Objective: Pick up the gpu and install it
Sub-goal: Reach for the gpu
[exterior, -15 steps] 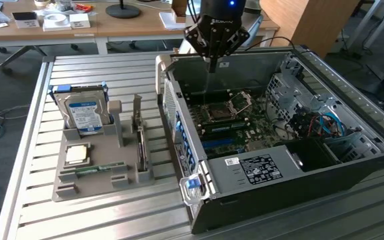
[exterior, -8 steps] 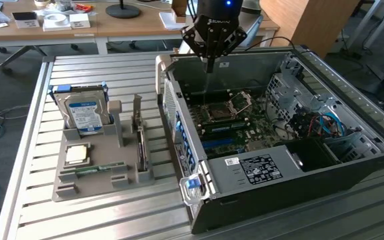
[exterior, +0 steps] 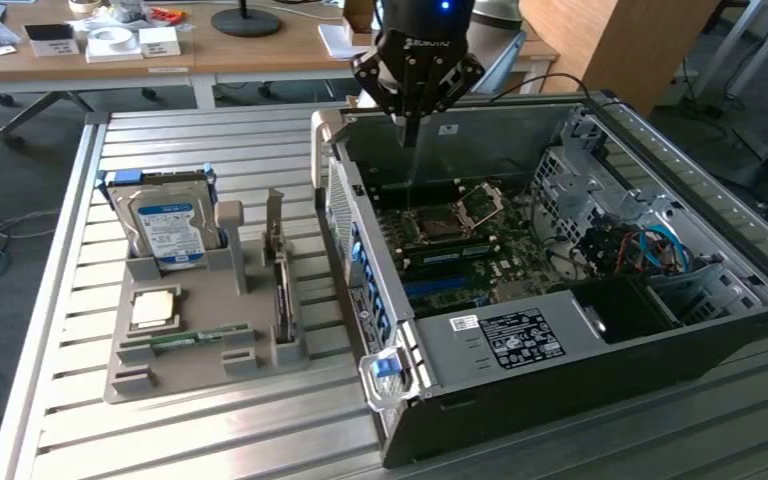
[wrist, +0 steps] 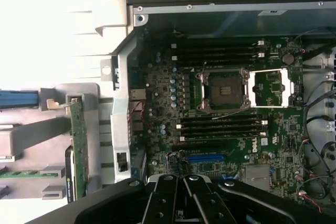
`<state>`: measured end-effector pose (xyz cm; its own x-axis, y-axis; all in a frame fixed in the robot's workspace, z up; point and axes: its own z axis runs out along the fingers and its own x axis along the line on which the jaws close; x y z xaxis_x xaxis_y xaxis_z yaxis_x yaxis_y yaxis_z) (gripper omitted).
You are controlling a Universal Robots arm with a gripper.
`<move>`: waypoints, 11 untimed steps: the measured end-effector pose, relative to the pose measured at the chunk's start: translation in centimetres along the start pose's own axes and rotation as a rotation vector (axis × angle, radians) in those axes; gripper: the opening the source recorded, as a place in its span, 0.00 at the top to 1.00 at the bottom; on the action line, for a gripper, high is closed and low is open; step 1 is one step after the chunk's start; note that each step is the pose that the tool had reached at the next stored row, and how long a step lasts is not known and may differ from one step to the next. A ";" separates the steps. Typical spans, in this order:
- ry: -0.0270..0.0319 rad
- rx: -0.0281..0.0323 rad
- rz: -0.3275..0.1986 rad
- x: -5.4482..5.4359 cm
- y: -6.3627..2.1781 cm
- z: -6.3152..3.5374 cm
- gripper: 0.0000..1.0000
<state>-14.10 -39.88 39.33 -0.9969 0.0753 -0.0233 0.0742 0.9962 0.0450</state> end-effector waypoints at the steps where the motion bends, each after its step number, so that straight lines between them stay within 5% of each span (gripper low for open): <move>1: 0.0000 0.0000 0.000 0.1 -0.01 0.00 0.89; 11: 0.0000 0.0000 0.000 1.5 -0.11 -0.04 0.89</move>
<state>-15.63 -39.88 39.33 -0.9969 0.0753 -0.0233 0.0742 0.9962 0.0451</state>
